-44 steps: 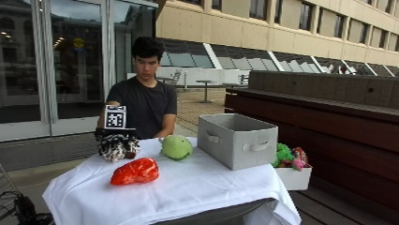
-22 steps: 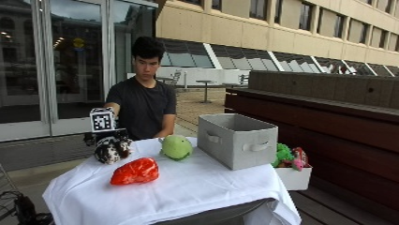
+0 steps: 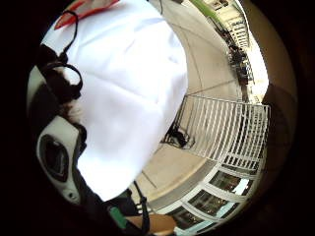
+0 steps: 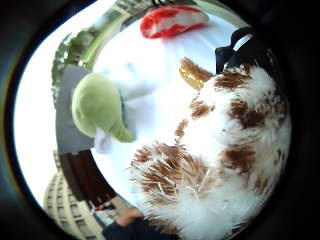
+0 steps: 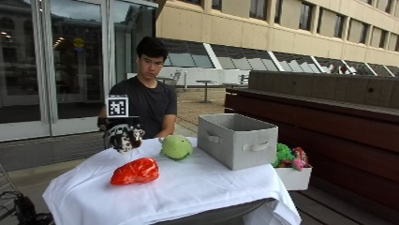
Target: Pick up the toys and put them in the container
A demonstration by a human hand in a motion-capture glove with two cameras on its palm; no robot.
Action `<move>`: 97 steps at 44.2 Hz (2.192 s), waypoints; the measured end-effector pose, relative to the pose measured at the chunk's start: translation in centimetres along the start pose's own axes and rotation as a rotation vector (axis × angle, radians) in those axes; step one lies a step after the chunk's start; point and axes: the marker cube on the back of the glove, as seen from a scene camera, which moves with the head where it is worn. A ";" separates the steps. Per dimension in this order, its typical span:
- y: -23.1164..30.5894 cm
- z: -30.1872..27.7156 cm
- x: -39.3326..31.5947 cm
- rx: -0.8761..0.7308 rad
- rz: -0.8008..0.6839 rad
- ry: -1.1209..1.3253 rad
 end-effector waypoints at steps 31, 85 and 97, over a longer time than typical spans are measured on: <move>-9.0 -26.1 -24.4 0.015 -0.133 -0.019; -6.3 -22.5 -37.1 -0.079 -0.368 0.030; -7.2 -22.5 -28.7 -0.063 -0.265 0.053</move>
